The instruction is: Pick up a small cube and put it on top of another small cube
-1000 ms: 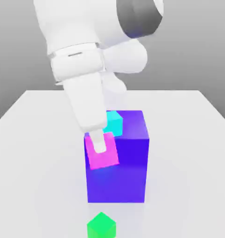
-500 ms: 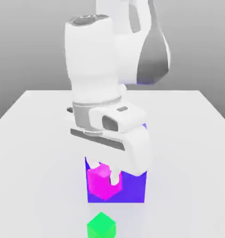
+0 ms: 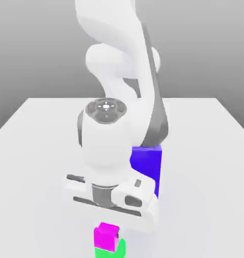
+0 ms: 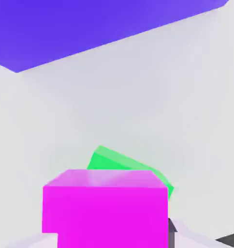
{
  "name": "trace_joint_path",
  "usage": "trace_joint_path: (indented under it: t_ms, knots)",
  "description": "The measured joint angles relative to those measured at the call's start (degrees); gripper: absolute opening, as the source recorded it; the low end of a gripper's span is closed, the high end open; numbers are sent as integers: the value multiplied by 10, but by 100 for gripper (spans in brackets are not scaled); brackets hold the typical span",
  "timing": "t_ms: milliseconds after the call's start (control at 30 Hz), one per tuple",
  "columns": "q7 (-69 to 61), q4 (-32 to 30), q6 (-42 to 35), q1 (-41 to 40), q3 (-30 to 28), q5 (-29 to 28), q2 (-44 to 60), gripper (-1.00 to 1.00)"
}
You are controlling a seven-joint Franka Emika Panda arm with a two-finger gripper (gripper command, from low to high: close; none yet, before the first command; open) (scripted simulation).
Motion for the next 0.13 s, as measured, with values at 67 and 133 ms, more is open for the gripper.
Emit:
trace_joint_path:
  t_ms: [67, 133]
  knots:
    - [0, 0, 0, 0, 0, 0, 0, 100]
    - [1, 0, 3, 1, -1, -2, 4, 100]
